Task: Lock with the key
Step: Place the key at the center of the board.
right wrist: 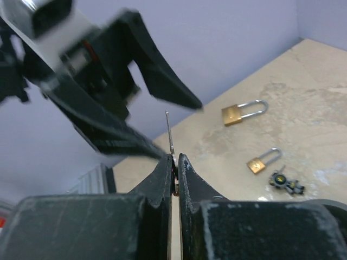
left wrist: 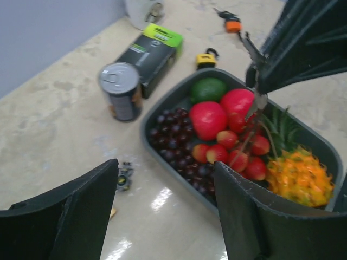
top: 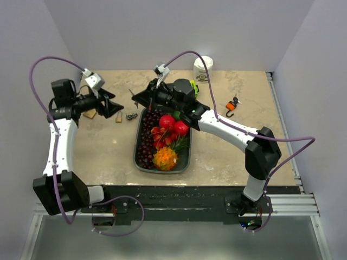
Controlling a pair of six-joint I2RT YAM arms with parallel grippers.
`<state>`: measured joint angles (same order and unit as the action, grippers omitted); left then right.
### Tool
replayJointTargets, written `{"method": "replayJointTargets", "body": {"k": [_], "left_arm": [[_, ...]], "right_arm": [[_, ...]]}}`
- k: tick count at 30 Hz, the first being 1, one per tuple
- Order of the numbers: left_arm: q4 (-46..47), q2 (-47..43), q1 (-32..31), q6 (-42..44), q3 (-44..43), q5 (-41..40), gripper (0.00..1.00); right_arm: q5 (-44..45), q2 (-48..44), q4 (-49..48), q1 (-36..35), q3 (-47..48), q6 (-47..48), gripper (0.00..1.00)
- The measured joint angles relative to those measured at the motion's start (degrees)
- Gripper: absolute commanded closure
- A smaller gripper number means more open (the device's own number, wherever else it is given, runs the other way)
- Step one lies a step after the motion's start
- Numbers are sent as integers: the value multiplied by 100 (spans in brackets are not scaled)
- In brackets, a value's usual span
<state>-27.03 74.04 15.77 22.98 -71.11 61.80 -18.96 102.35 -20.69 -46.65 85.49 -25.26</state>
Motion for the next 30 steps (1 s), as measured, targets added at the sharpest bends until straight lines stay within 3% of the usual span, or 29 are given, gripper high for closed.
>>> {"method": "replayJointTargets", "body": {"k": [5, 9, 15, 21, 24, 29, 30], "left_arm": [[289, -319, -769, -201, 905, 236, 29], [1338, -881, -984, -1088, 1609, 299, 33], [3027, -1167, -1067, -2492, 1928, 264, 38], [3866, -1296, -1213, -3320, 2142, 90, 74], [3936, -1298, -1217, -3436, 2153, -42, 98], [3832, -1294, -1233, -3436, 2164, -140, 100], [3814, -1294, -1237, -3432, 2164, -166, 100]], "right_arm": [[-328, 0, -275, 0, 0, -492, 100], [-503, 0, -476, -4, -2, -780, 100], [-610, 0, -658, -9, -164, -968, 100], [-612, 0, -721, -11, -229, -1051, 100], [-612, 0, -772, -9, -229, -1078, 100], [-560, 0, -791, 22, -229, -1082, 96], [-560, 0, -785, 22, -229, -1082, 90]]}}
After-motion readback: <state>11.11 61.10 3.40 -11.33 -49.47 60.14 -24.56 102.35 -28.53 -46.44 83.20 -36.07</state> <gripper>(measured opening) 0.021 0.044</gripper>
